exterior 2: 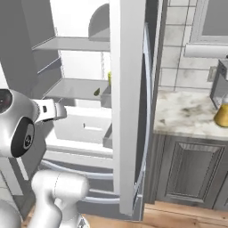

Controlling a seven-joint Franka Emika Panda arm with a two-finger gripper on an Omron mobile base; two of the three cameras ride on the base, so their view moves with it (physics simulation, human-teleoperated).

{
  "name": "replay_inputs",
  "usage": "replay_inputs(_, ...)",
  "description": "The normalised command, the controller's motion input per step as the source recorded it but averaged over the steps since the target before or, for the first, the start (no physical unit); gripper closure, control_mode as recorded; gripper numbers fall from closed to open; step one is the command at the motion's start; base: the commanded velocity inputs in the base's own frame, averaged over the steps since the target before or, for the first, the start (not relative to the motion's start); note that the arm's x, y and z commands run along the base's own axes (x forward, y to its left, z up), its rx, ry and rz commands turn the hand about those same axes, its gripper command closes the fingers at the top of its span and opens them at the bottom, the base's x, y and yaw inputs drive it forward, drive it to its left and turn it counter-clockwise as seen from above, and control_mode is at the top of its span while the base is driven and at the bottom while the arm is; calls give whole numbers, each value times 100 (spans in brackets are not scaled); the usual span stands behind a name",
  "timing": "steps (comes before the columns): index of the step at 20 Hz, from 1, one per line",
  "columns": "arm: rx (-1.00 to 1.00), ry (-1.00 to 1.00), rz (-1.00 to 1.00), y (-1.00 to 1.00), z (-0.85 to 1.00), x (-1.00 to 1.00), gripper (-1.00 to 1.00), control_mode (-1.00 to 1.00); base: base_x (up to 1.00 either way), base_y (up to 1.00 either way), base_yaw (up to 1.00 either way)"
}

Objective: Move the lemon wedge and mustard from the top shelf to the second highest shelf to make space. Then, place the pitcher from the counter on the cleared top shelf.

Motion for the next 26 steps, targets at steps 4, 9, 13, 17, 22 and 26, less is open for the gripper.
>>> replay_inputs(4,0,0,0,0,0,0,-100,100,-74,12,-13)
replay_inputs(9,0,0,0,0,0,0,-100,100,-67,22,-28)
replay_inputs(13,0,0,0,0,0,0,-100,100,-55,6,-40)
replay_inputs(17,0,0,0,0,0,0,-100,100,-13,-1,-50)
replay_inputs(22,0,0,0,0,0,0,-100,100,1,-25,-46)
replay_inputs(26,0,0,0,0,0,0,-100,100,35,-54,-25)
